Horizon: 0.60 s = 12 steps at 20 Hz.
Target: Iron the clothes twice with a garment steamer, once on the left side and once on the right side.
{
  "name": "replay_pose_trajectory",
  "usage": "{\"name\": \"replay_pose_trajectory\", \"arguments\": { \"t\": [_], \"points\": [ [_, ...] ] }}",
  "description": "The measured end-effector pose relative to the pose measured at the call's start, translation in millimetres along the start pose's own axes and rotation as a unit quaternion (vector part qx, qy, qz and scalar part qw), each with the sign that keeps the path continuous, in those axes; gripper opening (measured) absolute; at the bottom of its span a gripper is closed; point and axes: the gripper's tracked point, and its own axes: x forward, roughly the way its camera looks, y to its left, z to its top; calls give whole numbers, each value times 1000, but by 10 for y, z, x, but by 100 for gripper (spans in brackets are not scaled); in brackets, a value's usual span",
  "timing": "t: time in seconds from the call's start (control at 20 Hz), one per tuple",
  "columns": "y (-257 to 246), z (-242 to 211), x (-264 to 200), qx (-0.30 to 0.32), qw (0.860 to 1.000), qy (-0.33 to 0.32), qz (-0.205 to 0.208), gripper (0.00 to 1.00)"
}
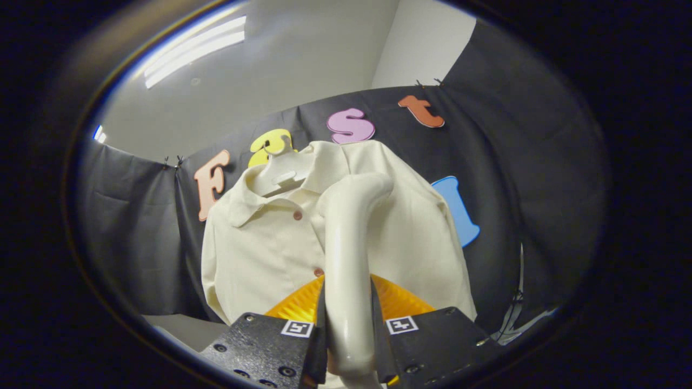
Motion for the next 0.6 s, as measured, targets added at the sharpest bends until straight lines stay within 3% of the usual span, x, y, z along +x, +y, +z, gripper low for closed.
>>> {"name": "replay_pose_trajectory", "arguments": {
  "t": [0.6],
  "points": [
    [-352, -889, -268, 31, 998, 59, -19, 34]
  ]
}}
